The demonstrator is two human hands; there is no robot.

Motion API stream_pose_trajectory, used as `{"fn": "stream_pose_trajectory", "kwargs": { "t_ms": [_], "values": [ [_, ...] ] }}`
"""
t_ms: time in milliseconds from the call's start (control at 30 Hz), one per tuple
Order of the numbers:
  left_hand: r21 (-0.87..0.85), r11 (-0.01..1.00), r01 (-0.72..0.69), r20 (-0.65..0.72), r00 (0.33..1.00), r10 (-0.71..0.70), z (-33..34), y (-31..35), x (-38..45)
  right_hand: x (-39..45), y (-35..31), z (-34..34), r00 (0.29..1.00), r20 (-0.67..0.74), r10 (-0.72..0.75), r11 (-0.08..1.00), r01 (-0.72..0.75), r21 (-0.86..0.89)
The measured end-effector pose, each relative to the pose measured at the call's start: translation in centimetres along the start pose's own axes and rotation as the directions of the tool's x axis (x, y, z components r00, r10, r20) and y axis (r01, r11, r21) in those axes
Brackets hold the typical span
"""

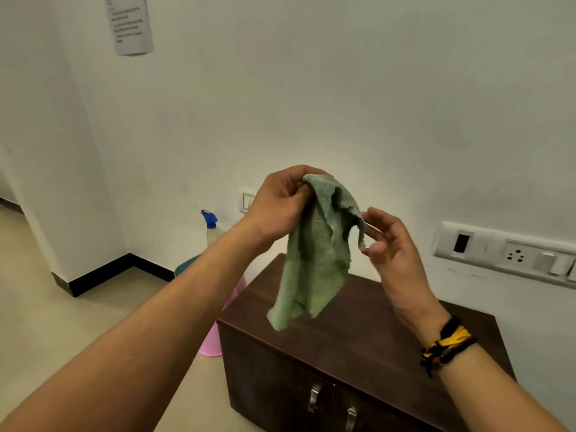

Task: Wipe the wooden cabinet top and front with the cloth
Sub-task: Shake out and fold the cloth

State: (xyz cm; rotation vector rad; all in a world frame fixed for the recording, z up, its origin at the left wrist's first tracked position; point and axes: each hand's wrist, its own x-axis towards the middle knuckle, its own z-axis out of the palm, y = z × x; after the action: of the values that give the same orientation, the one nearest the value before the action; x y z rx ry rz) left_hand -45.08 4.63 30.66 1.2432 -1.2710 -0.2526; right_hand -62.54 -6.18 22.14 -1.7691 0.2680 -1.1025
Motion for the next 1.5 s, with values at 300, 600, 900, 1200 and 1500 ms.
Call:
{"fn": "stream_pose_trajectory", "kwargs": {
  "t_ms": [300, 600, 900, 1200, 1500],
  "values": [
    [-0.11, 0.992, -0.057, -0.078, 0.996, 0.049, 1.0, 1.2, 0.1, 0.4, -0.1, 2.7, 0.974, 0.054, 0.221, 0.87, -0.222, 0.44],
    [0.157, 0.984, 0.081, 0.24, 0.963, -0.118, -0.5, -2.3, -2.6, 0.8, -0.7, 2.7, 0.954, 0.075, 0.29, 0.795, -0.284, 0.537],
    [-0.175, 0.982, 0.065, 0.253, 0.967, -0.019, -3.0, -0.4, -2.3, 1.2, -3.0, -1.0, 0.953, 0.23, 0.195, 0.753, -0.296, 0.588],
    [0.159, 0.987, -0.015, 0.434, 0.899, -0.056, -2.3, -1.3, -3.5, 2.0, -4.5, 0.0, 0.961, 0.207, 0.186, 0.785, -0.272, 0.557],
    [-0.057, 0.947, 0.317, 0.056, 0.948, -0.314, -1.4, -1.3, -2.7, -2.1, 1.2, -3.5, 0.808, 0.002, 0.589, 0.692, -0.506, 0.515]
  ]
}}
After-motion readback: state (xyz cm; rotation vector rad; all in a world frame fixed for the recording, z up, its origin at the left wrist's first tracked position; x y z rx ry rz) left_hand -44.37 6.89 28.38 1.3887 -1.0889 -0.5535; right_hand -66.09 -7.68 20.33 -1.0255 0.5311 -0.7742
